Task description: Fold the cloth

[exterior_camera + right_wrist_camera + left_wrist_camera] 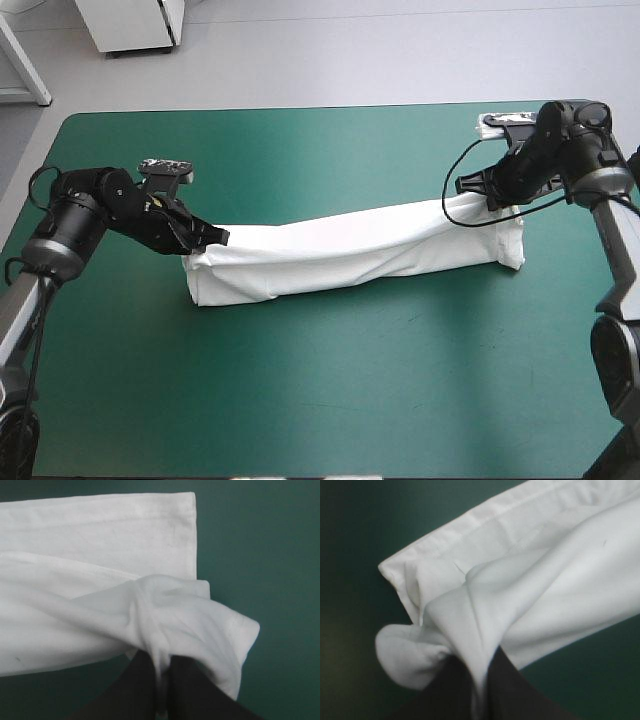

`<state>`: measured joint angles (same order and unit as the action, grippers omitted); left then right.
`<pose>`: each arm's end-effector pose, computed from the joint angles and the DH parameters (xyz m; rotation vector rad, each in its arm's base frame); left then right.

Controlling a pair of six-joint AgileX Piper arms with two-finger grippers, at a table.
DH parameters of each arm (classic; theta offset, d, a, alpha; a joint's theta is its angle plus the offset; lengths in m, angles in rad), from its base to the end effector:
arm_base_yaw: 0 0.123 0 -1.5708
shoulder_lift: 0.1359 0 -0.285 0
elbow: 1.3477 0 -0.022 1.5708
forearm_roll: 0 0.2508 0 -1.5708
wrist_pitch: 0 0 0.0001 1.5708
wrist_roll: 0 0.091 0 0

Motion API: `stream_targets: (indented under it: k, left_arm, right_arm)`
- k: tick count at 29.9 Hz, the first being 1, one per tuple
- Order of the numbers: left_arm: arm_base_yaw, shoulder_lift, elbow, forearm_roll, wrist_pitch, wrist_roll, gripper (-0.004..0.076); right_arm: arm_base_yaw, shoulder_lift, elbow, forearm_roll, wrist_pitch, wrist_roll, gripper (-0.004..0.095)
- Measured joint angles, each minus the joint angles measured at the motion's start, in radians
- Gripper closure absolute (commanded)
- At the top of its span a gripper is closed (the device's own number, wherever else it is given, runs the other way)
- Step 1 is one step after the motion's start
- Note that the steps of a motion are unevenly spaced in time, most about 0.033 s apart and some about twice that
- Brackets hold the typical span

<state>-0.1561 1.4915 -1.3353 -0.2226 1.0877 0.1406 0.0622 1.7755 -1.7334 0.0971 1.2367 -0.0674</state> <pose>0.2980 -0.0649 0.3308 0.3176 2.6964 -0.3026 0.3771 0.0318 0.3407 -0.1591 2.7548 0.1337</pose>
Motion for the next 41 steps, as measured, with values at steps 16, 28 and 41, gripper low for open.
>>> stream_targets:
  k: [16,28,41]
  left_arm:
    - [0.000,0.266,-0.156,0.120,-0.113,-0.043,0.0733]
    - [0.000,0.320,-0.161,0.127,-0.101,-0.045,0.0647]
    - [0.000,0.320,-0.184,0.273,-0.019,-0.077,0.0230]
  right_arm:
    - [0.000,0.312,-0.205,0.052,-0.029,-0.036,0.0926]
    - [0.000,0.344,-0.243,0.055,-0.030,-0.039,0.0422]
    - [-0.078,0.325,-0.254,0.066,-0.010,-0.040,0.0331]
